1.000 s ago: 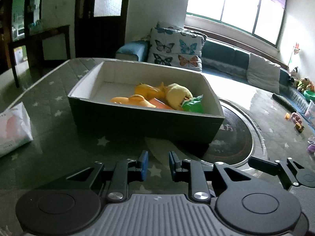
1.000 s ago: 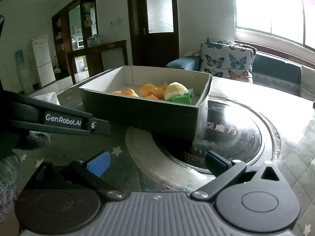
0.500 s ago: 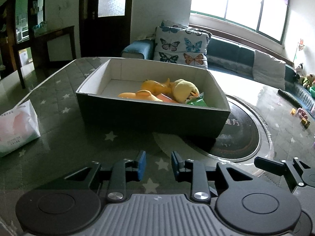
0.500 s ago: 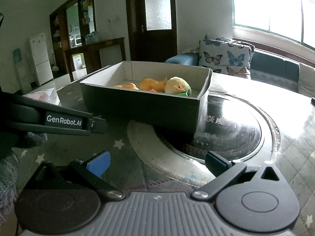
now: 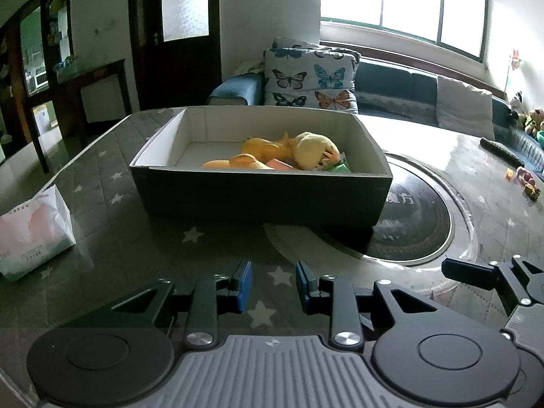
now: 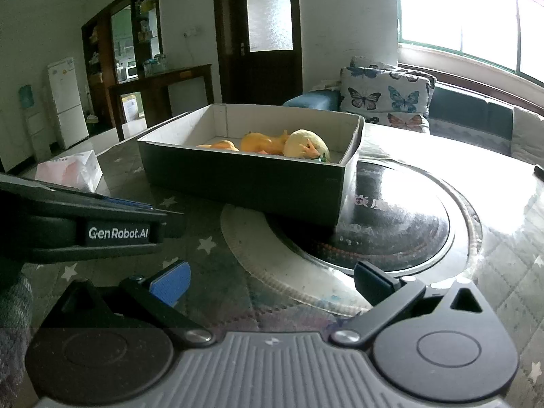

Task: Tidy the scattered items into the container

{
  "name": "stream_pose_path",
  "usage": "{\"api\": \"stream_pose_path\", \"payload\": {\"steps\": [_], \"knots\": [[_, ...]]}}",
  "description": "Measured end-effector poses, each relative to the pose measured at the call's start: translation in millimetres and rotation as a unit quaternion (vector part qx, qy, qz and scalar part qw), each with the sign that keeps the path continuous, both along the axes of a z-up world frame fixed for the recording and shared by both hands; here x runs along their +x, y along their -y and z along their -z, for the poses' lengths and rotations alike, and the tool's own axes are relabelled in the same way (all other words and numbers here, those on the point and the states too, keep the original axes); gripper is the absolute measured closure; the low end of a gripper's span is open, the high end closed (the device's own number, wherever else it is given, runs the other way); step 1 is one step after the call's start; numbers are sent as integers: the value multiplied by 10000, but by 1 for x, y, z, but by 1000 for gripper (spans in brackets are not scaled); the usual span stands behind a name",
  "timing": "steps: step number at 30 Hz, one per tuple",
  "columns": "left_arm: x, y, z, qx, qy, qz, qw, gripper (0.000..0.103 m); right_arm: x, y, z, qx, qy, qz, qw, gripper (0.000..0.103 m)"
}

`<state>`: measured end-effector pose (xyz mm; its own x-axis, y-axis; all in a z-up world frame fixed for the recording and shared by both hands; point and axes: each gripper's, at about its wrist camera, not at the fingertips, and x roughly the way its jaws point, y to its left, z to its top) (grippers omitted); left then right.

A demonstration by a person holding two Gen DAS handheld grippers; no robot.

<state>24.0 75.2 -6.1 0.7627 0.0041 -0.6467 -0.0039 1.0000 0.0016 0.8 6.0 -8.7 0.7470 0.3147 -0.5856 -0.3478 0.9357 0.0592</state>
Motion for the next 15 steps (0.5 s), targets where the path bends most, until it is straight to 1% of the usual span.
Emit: {"api": "stream_pose_path", "payload": {"steps": [15], "knots": [[-3, 2, 1, 126, 65, -17, 9999, 72, -2, -5, -3, -56, 25, -5, 10000, 0]]}}
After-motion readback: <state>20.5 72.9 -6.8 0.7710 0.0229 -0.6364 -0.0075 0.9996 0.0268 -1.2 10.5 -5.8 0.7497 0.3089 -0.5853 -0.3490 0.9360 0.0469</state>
